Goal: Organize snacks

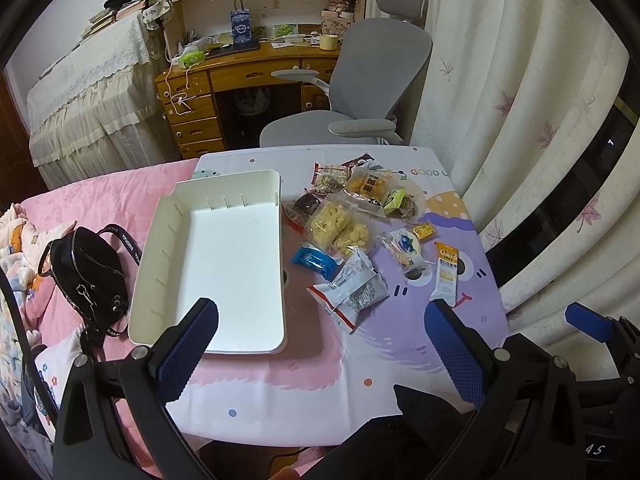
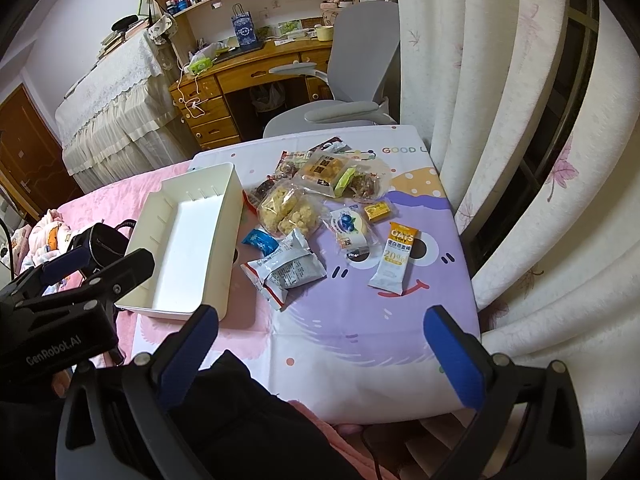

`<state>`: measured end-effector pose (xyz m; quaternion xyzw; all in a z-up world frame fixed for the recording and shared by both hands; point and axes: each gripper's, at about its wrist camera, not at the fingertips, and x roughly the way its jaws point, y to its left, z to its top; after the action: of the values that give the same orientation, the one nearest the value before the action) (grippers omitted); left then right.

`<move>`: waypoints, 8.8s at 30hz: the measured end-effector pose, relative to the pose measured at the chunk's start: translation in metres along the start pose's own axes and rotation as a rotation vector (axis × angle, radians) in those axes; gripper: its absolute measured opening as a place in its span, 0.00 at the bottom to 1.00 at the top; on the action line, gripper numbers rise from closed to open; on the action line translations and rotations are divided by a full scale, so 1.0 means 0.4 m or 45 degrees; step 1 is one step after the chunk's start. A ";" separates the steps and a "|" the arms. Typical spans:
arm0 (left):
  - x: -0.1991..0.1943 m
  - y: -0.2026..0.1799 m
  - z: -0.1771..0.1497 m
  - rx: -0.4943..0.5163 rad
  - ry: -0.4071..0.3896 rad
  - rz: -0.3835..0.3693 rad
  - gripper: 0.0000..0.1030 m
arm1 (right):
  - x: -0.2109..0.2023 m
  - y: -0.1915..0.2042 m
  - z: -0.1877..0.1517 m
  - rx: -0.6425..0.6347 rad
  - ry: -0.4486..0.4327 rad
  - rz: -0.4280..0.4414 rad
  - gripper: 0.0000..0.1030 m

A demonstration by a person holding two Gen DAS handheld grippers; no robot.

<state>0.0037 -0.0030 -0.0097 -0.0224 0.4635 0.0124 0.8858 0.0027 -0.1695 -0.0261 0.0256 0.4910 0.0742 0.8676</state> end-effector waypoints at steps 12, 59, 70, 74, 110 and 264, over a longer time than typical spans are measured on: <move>0.010 0.031 0.016 0.002 0.003 0.006 0.99 | 0.006 0.007 -0.003 0.001 0.003 -0.001 1.00; 0.091 0.069 0.100 0.338 0.056 -0.285 0.99 | 0.023 0.024 -0.015 0.292 -0.123 -0.233 0.92; 0.239 -0.017 0.115 0.436 0.252 -0.326 0.99 | 0.124 -0.079 -0.021 0.371 -0.087 -0.298 0.85; 0.313 -0.057 0.111 0.474 0.343 -0.310 0.99 | 0.188 -0.110 -0.017 0.362 -0.057 -0.324 0.83; 0.860 -0.208 0.034 0.573 0.937 0.120 0.90 | 0.686 -0.234 0.043 0.150 0.419 -0.119 0.54; 0.270 0.252 -0.021 -0.181 0.208 -0.242 0.75 | 0.345 0.164 -0.030 -0.118 0.178 0.234 0.42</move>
<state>0.0542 0.0972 -0.1059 -0.1297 0.5278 -0.0405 0.8384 0.0554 -0.0838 -0.1417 0.0250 0.5421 0.1777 0.8209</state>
